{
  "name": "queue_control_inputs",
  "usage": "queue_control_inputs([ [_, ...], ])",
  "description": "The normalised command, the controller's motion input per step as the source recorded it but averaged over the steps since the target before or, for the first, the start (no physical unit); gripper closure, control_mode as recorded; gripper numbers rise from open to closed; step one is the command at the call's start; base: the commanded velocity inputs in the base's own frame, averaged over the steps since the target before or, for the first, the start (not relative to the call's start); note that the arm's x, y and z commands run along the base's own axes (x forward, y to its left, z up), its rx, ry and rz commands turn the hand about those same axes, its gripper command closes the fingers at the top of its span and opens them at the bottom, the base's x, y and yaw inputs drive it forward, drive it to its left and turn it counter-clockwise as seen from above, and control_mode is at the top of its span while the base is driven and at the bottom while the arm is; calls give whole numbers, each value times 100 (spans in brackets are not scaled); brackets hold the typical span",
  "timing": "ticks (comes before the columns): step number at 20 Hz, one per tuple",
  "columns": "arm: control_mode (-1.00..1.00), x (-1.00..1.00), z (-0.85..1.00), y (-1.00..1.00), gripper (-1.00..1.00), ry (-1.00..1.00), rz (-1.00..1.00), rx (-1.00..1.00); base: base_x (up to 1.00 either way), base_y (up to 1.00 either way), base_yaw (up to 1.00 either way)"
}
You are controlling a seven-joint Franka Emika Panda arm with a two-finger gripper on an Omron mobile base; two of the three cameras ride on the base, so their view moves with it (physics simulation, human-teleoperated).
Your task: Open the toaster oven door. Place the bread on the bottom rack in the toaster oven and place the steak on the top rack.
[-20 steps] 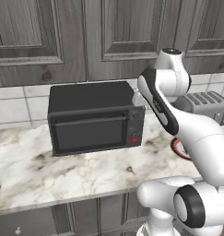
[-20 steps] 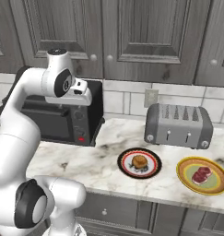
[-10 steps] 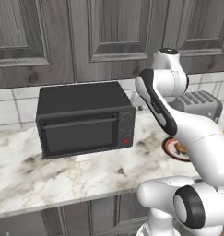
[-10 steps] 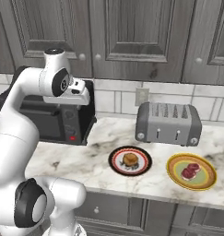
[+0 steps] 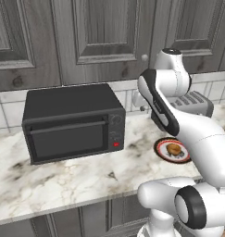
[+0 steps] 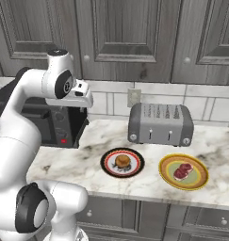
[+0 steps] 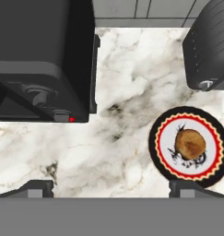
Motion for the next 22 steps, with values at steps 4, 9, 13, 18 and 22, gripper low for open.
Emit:
queue_control_inputs([
  [4,100,0,0,0,-100,0,0,0,78,-21,0],
  [9,100,0,0,0,-100,0,0,0,41,-2,0],
  [13,100,0,0,0,-100,0,0,0,33,0,0],
  [18,-100,43,-17,0,-100,1,3,-2,34,0,0],
  [22,-100,74,-64,88,-100,3,26,-37,0,0,0],
])
